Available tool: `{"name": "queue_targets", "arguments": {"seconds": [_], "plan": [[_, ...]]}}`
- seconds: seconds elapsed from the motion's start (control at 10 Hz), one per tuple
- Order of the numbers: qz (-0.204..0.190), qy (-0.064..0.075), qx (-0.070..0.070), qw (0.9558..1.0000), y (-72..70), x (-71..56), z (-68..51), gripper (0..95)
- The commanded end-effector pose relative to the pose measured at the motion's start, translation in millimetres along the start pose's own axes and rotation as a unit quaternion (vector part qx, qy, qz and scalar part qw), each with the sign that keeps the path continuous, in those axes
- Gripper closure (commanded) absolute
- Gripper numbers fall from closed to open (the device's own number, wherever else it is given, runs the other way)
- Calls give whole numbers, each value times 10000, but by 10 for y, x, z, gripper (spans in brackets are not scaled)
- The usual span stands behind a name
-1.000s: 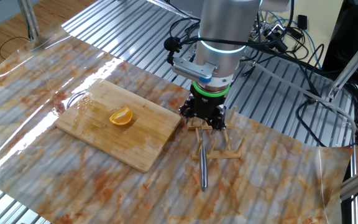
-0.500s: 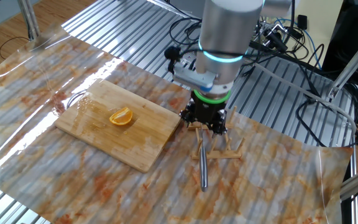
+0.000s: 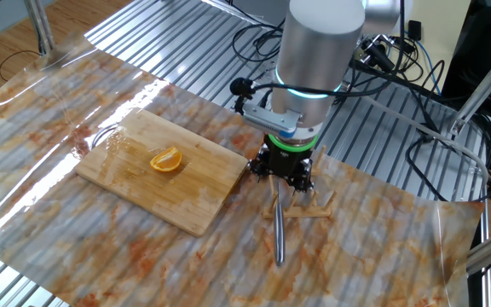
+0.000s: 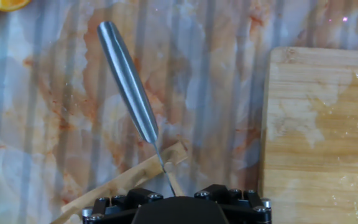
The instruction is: Chop the orange
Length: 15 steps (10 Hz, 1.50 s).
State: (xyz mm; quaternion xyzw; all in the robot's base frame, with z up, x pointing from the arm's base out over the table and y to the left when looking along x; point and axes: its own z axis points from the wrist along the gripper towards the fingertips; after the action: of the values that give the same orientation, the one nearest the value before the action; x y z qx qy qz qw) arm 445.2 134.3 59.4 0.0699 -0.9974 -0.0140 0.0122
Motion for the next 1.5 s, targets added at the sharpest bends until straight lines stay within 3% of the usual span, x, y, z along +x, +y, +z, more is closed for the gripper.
{"name": "queue_targets", "arguments": {"seconds": [0.1,0.8,1.5], "plan": [[-8,11,-1,10000,-6,22,-3,190],[-66,5,-68,10000,-43,246,-20,190],[-148,-29,-114,9998,24,165,170,190]]}}
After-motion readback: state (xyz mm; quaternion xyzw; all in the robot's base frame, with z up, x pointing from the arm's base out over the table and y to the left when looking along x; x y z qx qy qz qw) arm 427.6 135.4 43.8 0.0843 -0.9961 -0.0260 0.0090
